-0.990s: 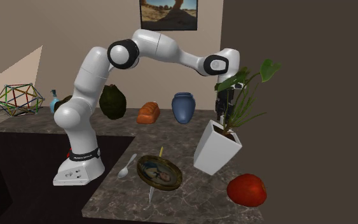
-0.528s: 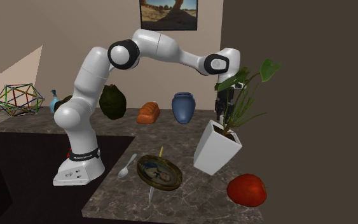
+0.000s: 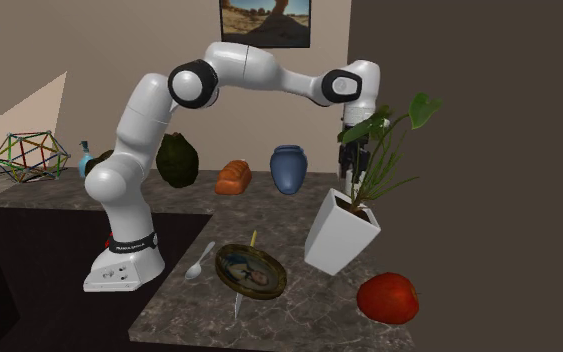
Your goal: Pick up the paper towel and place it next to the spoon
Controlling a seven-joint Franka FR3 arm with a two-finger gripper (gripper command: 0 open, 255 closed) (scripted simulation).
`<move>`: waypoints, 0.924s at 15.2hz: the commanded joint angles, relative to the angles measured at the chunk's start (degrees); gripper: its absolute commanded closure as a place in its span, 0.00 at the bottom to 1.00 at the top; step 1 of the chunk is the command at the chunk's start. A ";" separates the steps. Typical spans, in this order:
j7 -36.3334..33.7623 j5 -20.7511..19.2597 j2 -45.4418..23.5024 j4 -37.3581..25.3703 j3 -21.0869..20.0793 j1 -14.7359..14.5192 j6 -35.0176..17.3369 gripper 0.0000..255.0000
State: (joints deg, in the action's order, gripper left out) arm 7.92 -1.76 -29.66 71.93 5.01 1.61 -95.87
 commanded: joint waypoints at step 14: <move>-2.98 -1.47 19.15 15.33 -0.61 -2.77 2.92 1.00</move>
State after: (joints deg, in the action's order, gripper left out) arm 5.47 -3.04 -12.88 84.73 4.54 -0.80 -92.81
